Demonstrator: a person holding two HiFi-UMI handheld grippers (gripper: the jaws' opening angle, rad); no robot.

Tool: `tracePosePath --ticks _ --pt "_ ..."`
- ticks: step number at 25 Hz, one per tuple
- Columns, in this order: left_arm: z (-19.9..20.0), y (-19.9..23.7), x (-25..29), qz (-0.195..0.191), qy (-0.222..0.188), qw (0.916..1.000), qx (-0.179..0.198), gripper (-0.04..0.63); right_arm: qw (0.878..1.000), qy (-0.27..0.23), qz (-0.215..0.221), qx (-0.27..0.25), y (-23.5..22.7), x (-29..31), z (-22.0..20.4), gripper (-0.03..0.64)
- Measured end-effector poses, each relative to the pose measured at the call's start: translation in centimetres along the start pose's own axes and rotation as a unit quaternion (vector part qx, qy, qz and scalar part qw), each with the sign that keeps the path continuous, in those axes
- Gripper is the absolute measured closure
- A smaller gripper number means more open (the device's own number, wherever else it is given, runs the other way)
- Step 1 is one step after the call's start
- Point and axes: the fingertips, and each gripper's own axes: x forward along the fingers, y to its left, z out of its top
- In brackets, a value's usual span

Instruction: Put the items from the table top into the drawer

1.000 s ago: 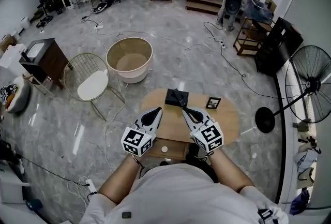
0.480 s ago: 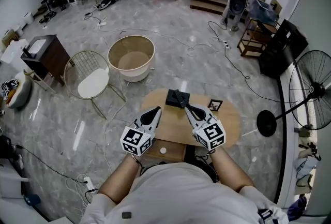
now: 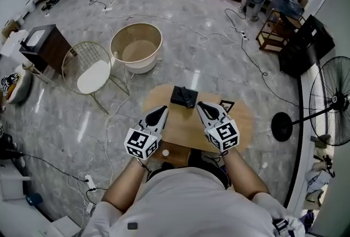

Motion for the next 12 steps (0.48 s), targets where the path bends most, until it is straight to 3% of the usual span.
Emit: tracePosePath --ticks 12 --pt "-4.8 3.7 9.6 0.046 0.05 0.9973 -0.028 0.586 0.996 0.07 0.039 0.038 -10.0 6.4 -8.5 0.557"
